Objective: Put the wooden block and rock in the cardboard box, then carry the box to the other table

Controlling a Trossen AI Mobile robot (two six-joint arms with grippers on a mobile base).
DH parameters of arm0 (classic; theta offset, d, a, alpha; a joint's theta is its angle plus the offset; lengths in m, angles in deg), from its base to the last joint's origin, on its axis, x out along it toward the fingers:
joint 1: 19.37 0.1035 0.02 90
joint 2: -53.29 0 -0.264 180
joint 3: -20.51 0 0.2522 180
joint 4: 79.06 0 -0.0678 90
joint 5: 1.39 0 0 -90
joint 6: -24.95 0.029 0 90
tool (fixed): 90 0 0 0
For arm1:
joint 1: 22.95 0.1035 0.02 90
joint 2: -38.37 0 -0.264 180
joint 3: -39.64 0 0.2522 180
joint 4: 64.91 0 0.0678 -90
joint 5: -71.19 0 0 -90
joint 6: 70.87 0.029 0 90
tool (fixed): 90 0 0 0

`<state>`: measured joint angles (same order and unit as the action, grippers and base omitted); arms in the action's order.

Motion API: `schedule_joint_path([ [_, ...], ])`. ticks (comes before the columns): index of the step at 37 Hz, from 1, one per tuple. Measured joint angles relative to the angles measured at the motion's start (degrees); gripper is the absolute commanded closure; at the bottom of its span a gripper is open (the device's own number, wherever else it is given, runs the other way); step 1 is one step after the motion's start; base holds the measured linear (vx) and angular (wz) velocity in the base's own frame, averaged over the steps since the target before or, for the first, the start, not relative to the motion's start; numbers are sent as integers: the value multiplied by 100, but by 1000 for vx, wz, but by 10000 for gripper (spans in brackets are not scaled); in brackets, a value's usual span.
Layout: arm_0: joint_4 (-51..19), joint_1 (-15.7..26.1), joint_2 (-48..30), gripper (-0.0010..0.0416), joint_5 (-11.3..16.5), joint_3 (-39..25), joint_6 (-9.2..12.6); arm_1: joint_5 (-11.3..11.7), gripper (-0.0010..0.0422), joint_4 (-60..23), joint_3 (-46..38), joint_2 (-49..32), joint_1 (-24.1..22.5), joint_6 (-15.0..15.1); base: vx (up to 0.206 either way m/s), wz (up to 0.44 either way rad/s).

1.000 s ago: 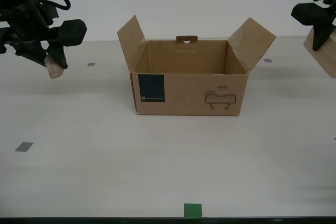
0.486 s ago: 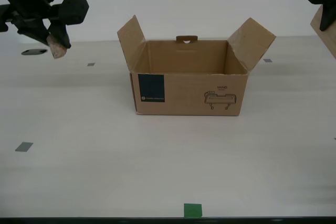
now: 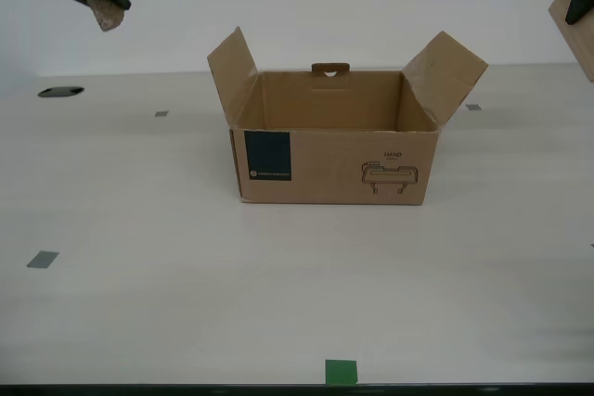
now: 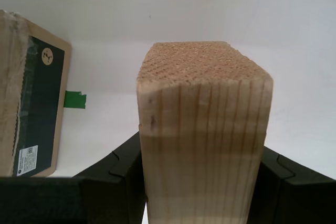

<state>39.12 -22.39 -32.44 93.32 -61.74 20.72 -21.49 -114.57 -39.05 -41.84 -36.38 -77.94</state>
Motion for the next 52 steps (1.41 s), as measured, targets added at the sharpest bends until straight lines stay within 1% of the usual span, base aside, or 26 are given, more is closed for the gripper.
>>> schedule_joint_path([
  [3,2,13,87,407,11,0,0,-129,413,-17,-175,-7,-74,98,0,0],
  [5,9,13,146,406,103,-7,2,-225,413,-22,-284,-7,-133,107,0,0],
  [7,9,13,201,406,216,-7,2,-262,413,-20,-393,-7,-208,111,0,0],
  [13,68,26,374,406,643,-7,39,-271,413,-17,-682,-7,-420,129,0,0],
  [18,177,37,520,406,898,-4,92,-289,413,-17,-866,-4,-568,149,0,0],
  [22,319,44,636,406,1235,-4,170,-415,413,26,-988,-4,-680,153,0,0],
  [27,555,52,721,406,1633,-4,315,-461,413,293,-1043,-4,-852,170,0,0],
  [30,649,76,743,406,1786,-15,404,-621,413,437,-1043,-4,-953,173,0,0],
  [32,664,107,743,407,1849,-66,420,-737,413,553,-1043,-11,-1025,173,0,0],
  [35,669,184,743,407,1895,-179,424,-831,413,686,-1043,-13,-1130,173,0,0],
  [45,688,595,745,406,1906,-719,431,-866,413,1104,-1043,-15,-1506,249,0,0],
  [47,691,688,745,406,1906,-844,433,-955,413,1185,-1043,-15,-1574,258,0,0],
  [52,691,931,745,406,1908,-1180,442,-1327,413,1473,-1040,-15,-1709,299,0,0],
])
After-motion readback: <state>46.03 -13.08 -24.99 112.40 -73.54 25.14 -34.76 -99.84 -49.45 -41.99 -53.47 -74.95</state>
